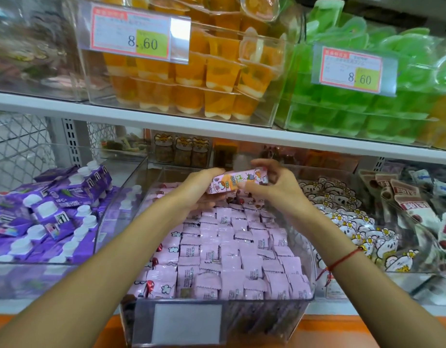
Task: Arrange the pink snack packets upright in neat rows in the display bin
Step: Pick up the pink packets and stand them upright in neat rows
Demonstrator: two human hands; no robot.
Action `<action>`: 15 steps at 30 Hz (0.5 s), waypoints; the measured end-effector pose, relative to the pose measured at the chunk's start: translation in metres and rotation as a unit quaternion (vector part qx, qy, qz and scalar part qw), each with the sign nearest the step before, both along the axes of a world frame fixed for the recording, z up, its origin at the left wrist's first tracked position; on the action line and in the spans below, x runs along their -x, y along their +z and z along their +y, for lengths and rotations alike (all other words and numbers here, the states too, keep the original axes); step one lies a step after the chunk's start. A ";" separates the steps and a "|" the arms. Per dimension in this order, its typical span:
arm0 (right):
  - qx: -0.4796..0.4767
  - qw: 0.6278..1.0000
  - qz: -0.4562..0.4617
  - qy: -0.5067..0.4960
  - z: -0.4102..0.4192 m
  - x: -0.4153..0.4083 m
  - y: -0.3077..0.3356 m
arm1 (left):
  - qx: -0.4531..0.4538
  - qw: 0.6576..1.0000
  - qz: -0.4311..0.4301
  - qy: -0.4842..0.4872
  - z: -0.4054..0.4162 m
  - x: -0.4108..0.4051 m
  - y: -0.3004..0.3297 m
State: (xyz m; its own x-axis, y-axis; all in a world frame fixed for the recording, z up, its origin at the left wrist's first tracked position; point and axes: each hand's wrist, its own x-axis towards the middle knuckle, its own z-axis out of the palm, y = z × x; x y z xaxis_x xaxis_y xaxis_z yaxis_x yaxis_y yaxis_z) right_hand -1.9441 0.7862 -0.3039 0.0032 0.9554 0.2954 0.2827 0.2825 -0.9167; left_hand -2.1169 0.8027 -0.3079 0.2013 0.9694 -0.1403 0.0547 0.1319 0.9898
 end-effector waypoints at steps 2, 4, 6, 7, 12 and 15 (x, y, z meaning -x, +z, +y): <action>0.011 0.997 0.074 -0.014 0.000 -0.001 0.001 | -0.040 0.997 0.059 0.018 0.004 -0.003 -0.002; 0.000 0.995 0.098 -0.024 -0.001 -0.001 0.002 | -0.144 0.968 0.205 0.038 0.008 -0.003 -0.010; -0.027 0.995 0.082 -0.055 -0.001 -0.002 0.001 | -0.267 0.883 0.387 0.014 0.015 -0.001 -0.025; -0.041 0.994 0.066 -0.081 -0.001 -0.001 0.001 | -0.293 0.839 0.458 -0.012 0.017 0.001 -0.032; -0.044 0.980 -0.060 -0.185 0.014 -0.008 -0.003 | -0.266 0.781 0.559 -0.081 0.020 0.004 -0.042; -0.058 0.967 -0.161 -0.191 0.025 -0.003 -0.002 | -0.250 0.782 0.566 -0.078 0.020 0.006 -0.039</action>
